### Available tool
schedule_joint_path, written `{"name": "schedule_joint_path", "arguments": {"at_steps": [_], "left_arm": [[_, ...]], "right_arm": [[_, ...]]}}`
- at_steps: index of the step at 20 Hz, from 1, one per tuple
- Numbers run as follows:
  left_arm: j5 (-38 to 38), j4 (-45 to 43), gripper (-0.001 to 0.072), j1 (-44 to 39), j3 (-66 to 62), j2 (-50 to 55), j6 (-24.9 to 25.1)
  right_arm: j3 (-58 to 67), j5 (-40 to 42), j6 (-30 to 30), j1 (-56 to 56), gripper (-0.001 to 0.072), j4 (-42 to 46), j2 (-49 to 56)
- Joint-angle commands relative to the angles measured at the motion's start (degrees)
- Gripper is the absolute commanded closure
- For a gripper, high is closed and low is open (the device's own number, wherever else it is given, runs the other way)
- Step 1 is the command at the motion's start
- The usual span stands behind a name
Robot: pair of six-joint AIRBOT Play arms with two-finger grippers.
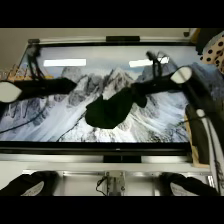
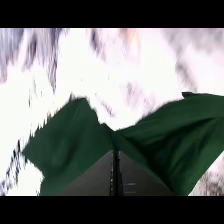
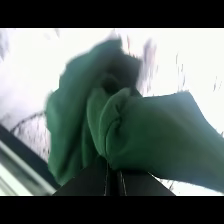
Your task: Fold the shirts.
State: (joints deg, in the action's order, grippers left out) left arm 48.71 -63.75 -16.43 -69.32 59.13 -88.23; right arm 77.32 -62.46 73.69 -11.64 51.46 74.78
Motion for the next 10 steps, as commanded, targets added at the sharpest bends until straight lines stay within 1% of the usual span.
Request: {"name": "schedule_joint_path", "arguments": {"at_steps": [1,3,4,5,6,7,8,10], "left_arm": [[0.1,-6.3,0.0674,0.0,-7.7,-4.7,-0.8],[3.4,-6.3,0.067,0.0,-7.2,-3.8,-2.6],[5.5,-6.1,0.0611,0.0,-6.6,-3.1,-3.1],[7.0,-6.1,0.0457,0.0,-6.2,-2.7,-3.1],[7.5,-6.2,0.0277,0.3,-6.1,-2.5,-3.1],[7.2,-6.2,0.0192,0.8,-6.3,-2.9,-3.1],[7.3,-6.2,0.018,2.0,-7.5,-3.3,-3.1],[7.3,-6.1,0.018,4.5,-12.3,-4.0,-3.1]], "right_arm": [[7.5,0.2,3.1,0.0,0.064,5.0,-8.9],[7.5,-1.2,3.5,0.0,0.0641,0.7,-10.4],[7.5,-1.2,2.8,0.0,0.064,-2.8,-10.8],[7.9,-0.6,0.8,0.0,0.064,-6.6,-11.1],[9.1,0.3,-1.7,0.0,0.0641,-10.4,-11.3],[11.3,0.8,-2.6,0.0,0.0641,-12.5,-11.3],[14.5,1.4,-2.6,0.0,0.0641,-13.3,-11.3],[22.1,4.9,-2.6,0.0,0.0641,-13.5,-11.3]]}}
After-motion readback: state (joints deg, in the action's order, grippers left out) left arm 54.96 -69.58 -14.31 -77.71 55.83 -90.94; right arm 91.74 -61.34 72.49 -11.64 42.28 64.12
